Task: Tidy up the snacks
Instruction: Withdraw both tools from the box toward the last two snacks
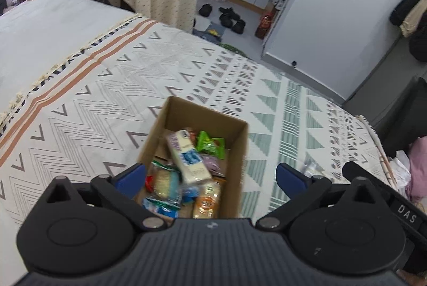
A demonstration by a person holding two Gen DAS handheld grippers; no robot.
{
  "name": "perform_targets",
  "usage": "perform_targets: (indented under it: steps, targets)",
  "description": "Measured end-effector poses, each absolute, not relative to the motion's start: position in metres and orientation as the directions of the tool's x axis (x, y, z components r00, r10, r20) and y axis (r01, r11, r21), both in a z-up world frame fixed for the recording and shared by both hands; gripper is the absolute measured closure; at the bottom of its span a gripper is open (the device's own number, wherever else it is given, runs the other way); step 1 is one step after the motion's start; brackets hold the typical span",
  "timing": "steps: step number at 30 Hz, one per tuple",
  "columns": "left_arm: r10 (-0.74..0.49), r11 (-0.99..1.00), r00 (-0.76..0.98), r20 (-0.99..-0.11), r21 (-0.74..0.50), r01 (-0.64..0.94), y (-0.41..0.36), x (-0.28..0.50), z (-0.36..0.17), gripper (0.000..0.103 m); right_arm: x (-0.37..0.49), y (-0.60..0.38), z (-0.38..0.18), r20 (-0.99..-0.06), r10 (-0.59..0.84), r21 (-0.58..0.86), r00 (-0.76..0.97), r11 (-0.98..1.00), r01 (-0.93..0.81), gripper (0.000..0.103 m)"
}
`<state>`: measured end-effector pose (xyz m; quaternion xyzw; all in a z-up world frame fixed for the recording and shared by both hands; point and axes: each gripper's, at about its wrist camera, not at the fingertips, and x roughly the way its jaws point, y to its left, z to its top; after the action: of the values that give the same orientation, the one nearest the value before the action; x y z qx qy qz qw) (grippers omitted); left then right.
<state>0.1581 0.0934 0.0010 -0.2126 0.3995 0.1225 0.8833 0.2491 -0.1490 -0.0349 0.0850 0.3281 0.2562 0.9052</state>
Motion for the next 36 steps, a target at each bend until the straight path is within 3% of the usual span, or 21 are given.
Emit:
perform_targets:
  steps: [7,22,36]
  targets:
    - [0.020,0.889,0.677,-0.735,-0.297,-0.348,0.063,0.142,0.008,0.000,0.232,-0.191,-0.022,-0.509,0.496,0.323,0.704,0.868,-0.378,0.001]
    - [-0.030,0.911,0.685,-0.728,-0.301,-0.280,0.004,0.130,0.017,0.000,0.217,-0.248,-0.018,-0.513,0.483,0.296,0.710,0.876,-0.381,0.000]
    - [0.008,0.910,0.660,-0.751,-0.268,-0.315,-0.034,0.152,0.002,0.000,0.241,-0.292,-0.023,-0.561,0.470,0.265,0.681,0.882,-0.391,0.000]
